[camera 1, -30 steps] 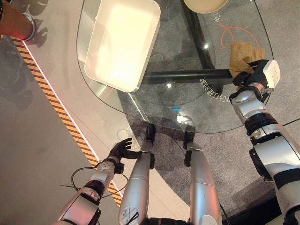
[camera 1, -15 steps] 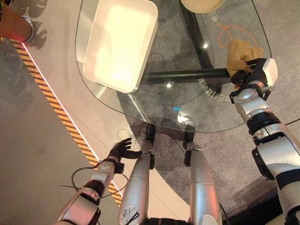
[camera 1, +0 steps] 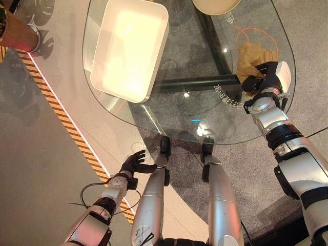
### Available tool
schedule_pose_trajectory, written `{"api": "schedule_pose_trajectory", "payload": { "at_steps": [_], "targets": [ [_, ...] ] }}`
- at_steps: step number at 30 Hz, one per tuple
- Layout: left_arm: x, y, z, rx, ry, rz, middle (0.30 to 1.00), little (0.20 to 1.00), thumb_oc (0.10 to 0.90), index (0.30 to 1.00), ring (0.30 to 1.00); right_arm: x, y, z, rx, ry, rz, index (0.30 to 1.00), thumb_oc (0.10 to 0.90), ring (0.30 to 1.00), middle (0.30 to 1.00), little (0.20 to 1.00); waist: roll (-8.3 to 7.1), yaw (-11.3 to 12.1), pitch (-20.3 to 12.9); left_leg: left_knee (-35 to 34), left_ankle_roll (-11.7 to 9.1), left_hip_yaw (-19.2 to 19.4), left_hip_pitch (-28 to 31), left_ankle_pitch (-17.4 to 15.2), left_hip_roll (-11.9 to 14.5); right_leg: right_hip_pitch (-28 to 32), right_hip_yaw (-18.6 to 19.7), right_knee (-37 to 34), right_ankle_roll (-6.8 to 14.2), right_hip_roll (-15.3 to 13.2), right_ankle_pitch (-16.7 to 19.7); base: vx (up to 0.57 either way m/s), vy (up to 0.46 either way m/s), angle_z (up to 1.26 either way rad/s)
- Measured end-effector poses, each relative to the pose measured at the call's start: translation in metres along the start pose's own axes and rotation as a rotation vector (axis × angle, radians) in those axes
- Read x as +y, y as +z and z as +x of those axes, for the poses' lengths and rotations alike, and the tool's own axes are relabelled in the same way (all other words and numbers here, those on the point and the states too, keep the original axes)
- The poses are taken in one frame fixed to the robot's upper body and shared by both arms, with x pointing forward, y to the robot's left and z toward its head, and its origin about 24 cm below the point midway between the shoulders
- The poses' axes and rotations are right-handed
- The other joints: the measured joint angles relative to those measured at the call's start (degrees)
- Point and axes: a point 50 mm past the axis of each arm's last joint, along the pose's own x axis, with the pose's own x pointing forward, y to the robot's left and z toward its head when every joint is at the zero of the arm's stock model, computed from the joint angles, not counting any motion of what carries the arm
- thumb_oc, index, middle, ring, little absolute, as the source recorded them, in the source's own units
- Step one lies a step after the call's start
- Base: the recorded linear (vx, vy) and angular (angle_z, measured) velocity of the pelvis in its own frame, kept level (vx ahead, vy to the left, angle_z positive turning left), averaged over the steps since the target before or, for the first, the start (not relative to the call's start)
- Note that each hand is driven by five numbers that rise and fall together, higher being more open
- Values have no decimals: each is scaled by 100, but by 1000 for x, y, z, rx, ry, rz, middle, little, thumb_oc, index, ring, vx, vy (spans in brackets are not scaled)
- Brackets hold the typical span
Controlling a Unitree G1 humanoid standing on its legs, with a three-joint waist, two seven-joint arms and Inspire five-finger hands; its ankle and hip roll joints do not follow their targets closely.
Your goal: Wipe the table with a cloth and put it in the basket.
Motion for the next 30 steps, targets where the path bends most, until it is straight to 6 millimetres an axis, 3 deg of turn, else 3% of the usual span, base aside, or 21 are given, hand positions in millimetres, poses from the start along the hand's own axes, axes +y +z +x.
{"api": "schedule_pose_trajectory", "payload": {
  "at_steps": [23, 30],
  "targets": [
    [-13, 3, 1, -14, -17, -17, 900, 900, 800, 900, 900, 13, 14, -9, -124, 90, -84, 300, 100, 300, 300, 200, 47, -5, -27, -60, -34, 0, -1, 22, 27, -92, -1, 90, -55, 1, -49, 0, 0, 0],
    [-13, 3, 1, -15, -18, -17, 900, 900, 800, 900, 900, 20, 18, -13, -182, 132, -164, 300, 100, 300, 300, 200, 122, -5, -75, -60, -34, -3, -11, 22, 29, -104, -7, 100, -59, 2, -55, 0, 0, 0]
  ]
}}
